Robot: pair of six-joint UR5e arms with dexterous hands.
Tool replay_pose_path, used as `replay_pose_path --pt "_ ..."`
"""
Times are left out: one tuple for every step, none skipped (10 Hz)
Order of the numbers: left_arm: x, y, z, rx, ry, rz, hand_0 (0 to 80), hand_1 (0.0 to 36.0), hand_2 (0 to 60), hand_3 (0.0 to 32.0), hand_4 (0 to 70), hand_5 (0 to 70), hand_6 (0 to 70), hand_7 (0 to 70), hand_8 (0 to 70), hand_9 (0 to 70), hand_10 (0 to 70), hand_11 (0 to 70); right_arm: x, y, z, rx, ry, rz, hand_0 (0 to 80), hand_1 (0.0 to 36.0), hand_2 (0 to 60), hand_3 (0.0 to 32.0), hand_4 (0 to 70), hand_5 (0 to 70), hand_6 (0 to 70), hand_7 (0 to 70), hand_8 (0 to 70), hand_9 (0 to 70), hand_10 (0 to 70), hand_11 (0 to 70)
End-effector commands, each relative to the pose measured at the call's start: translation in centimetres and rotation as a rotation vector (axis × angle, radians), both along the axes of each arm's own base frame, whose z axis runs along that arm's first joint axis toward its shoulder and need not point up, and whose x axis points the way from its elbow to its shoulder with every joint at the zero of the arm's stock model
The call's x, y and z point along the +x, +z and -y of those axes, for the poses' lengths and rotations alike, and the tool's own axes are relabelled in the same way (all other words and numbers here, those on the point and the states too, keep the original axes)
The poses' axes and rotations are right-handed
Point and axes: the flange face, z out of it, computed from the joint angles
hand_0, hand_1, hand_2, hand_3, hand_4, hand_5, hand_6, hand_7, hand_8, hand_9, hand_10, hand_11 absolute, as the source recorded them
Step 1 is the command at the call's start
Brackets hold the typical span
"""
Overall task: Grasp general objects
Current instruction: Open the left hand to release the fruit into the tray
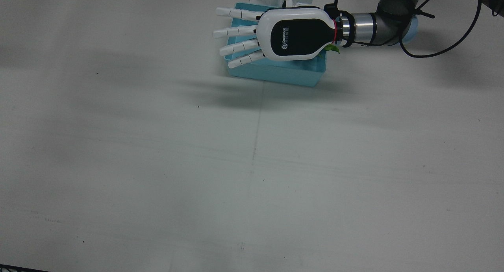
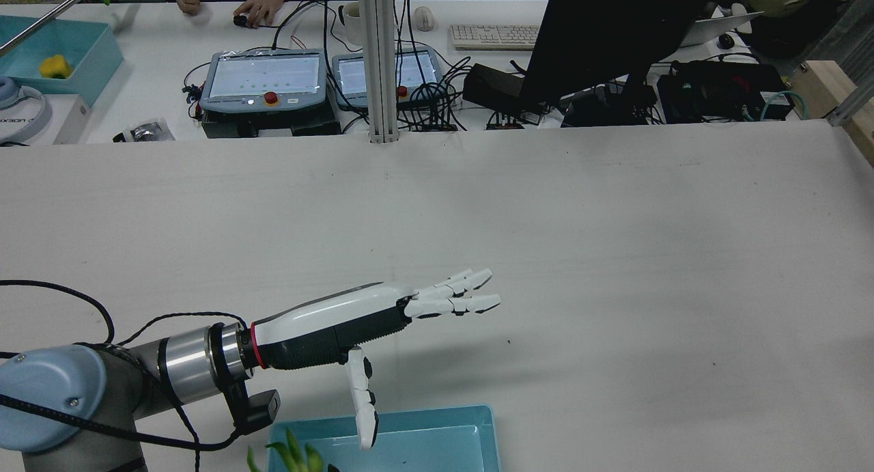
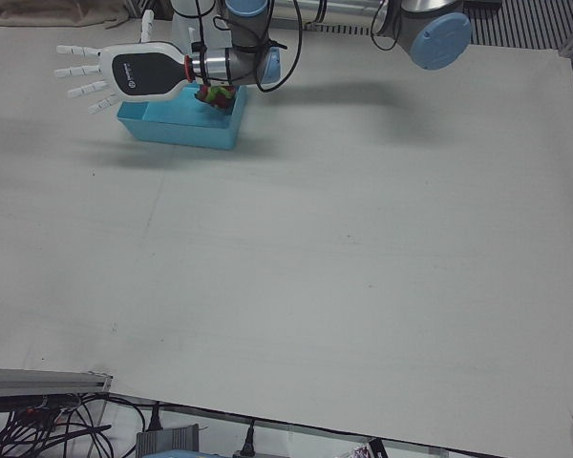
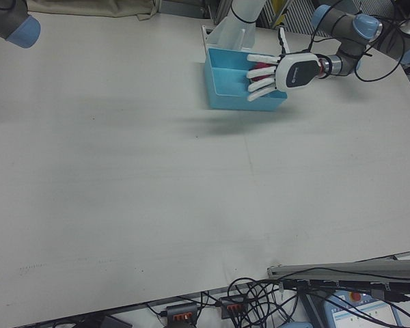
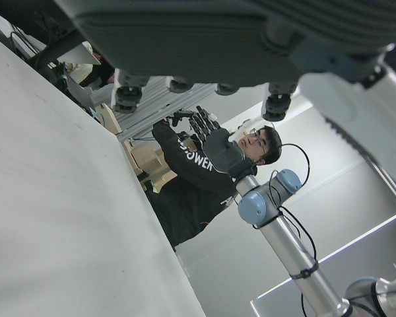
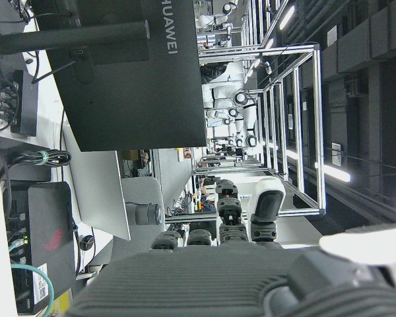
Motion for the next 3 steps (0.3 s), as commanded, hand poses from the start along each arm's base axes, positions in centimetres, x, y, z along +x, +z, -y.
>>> replay_pose_path --pt "-8.1 2.5 10.7 -0.131 -0.099 -0.051 48.6 14.1 7.0 0.0 16.9 2.2 0.0 5.6 2.6 0.0 8.1 12.7 0.0 0.0 0.0 0.0 0.0 0.0 0.0 0.0 0.0 0.0 0.0 0.0 0.0 0.0 0.0 0.0 0.0 0.0" --pt "-11.5 5.1 13.6 -0.164 -0.156 -0.049 48.4 14.4 12.8 0.0 20.1 5.0 0.1 11.4 3.6 0.8 11.8 18.1 0.0 0.0 0.0 0.0 0.0 0.0 0.0 0.0 0.0 0.0 0.0 0.0 0.0 0.0 0.0 0.0 0.0 0.0" --pt "-16.7 8.9 16.7 -0.204 -0.25 -0.035 48.0 13.7 13.7 0.0 22.6 5.8 2.1 12.4 3.9 1.0 13.0 19.7 0.0 0.0 0.0 0.0 0.0 0.0 0.0 0.0 0.0 0.0 0.0 0.0 0.0 0.0 0.0 0.0 0.0 0.0"
